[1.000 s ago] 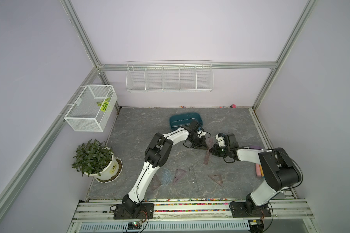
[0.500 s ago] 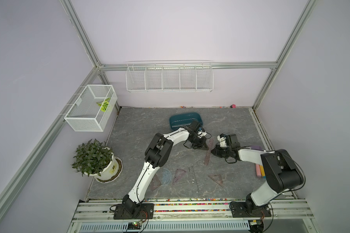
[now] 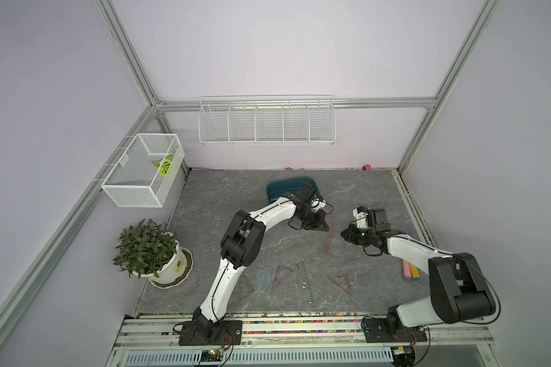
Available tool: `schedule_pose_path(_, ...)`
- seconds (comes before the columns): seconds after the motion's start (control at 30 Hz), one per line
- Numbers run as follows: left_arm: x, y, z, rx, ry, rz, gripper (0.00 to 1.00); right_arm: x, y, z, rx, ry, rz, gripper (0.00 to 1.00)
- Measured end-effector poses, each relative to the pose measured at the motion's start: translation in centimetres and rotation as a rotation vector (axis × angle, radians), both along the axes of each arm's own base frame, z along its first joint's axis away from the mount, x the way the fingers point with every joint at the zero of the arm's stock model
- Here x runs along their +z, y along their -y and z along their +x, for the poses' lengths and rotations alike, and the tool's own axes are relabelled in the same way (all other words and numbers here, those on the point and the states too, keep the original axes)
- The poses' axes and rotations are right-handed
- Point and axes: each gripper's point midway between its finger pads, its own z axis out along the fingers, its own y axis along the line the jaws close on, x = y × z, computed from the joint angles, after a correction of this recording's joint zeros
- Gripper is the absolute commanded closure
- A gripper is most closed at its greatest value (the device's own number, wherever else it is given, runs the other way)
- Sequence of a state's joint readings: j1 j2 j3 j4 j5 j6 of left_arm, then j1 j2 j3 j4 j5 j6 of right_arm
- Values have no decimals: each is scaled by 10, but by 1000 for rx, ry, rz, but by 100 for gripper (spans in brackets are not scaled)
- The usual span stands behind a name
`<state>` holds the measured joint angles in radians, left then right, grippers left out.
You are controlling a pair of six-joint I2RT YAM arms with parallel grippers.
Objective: Put the scattered rulers into the storage box
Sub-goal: Place the ruler in the storage box.
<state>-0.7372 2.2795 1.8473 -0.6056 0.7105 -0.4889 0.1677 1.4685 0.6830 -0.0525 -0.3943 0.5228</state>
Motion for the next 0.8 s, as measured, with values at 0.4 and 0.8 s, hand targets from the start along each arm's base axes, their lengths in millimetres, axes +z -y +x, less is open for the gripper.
schedule_pose_path(0.4,77,-47,60,355,93,-60,100,-1,-1,-2,6,-4,16,98)
schedule_pose_path(0.8,72,-108,138,809,18,-87,100,-1,-8,-8,31,-8,65,98)
